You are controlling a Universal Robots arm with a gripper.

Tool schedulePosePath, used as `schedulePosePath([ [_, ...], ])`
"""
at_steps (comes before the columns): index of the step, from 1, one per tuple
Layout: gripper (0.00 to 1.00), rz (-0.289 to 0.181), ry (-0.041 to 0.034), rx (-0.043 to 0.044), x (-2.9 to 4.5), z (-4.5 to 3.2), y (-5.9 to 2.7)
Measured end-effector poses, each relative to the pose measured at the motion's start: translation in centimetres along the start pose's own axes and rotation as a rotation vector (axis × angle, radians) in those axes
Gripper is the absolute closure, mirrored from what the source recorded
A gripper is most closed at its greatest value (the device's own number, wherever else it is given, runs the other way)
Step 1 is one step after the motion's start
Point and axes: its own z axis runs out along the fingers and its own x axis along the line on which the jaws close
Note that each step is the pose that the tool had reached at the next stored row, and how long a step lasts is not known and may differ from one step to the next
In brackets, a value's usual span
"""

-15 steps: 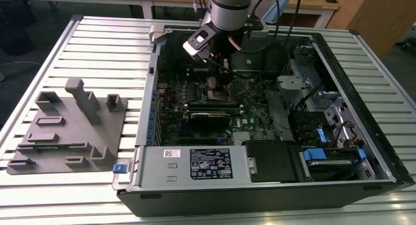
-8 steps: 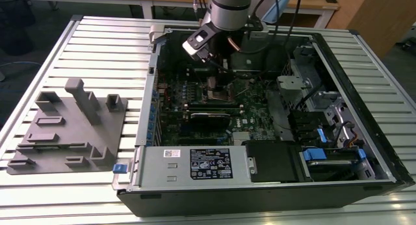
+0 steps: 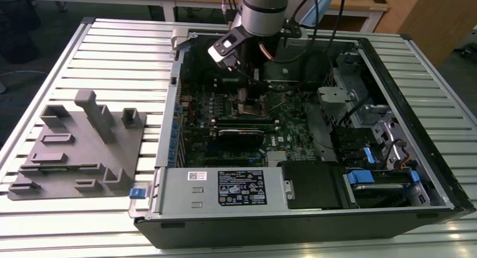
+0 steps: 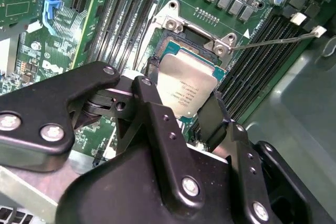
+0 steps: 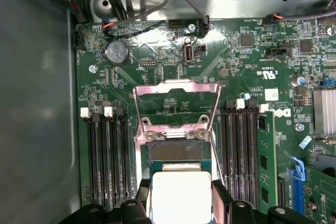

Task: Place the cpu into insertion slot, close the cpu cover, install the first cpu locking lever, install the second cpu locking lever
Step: 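Place the cpu into insertion slot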

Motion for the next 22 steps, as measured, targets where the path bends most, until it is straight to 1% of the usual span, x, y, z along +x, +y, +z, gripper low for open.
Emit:
schedulePosePath([
  [3,0.46,-0.026,0.0001,-0.0037,0.0,0.14,0.03],
  [7,0.46,-0.076,0.0006,-0.0115,0.01,0.4,0.03],
  [8,0.46,-0.08,0.0006,-0.0122,0.01,0.47,0.03],
  [10,0.46,-0.081,0.0005,-0.0126,0.02,0.61,0.03],
  [17,0.46,-0.081,0.0005,-0.0126,0.07,1.36,0.47],
  [22,0.46,-0.077,0.0005,-0.0125,0.09,1.9,0.5],
])
